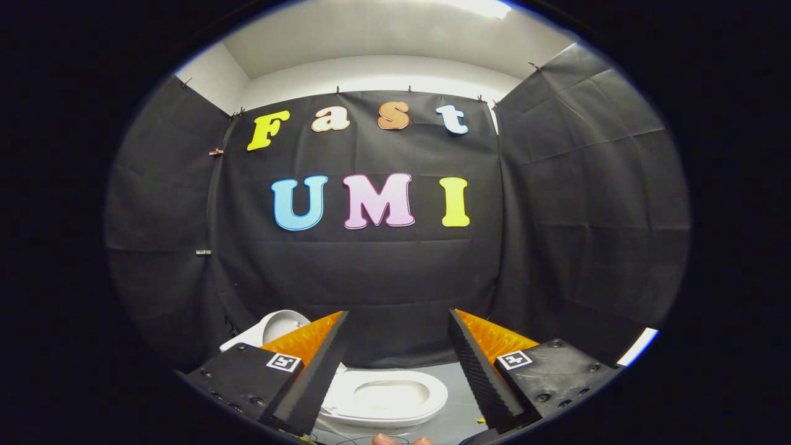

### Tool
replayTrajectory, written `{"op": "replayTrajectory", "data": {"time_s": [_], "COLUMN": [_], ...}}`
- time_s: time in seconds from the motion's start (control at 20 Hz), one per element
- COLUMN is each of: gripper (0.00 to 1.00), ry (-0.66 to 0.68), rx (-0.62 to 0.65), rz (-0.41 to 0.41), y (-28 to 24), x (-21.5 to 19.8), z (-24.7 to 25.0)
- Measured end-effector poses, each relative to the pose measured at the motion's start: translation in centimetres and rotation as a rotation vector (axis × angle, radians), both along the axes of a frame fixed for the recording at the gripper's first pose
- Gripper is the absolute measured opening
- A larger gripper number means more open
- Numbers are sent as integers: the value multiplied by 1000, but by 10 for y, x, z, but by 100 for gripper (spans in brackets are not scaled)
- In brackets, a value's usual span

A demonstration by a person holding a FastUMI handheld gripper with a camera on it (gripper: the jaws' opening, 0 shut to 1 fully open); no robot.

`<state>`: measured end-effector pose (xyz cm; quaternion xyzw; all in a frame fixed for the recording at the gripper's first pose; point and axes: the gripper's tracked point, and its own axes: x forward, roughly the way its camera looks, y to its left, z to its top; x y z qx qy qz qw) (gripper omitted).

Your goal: Open the toilet lid.

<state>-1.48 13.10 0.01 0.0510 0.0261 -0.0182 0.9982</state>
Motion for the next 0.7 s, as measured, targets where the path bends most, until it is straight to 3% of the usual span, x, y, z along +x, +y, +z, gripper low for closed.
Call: {"op": "replayTrajectory", "data": {"time_s": [0.7], "gripper": [99], "ry": [-23], "rx": [-60], "rz": [17], "y": [27], "x": [17], "z": [6]}}
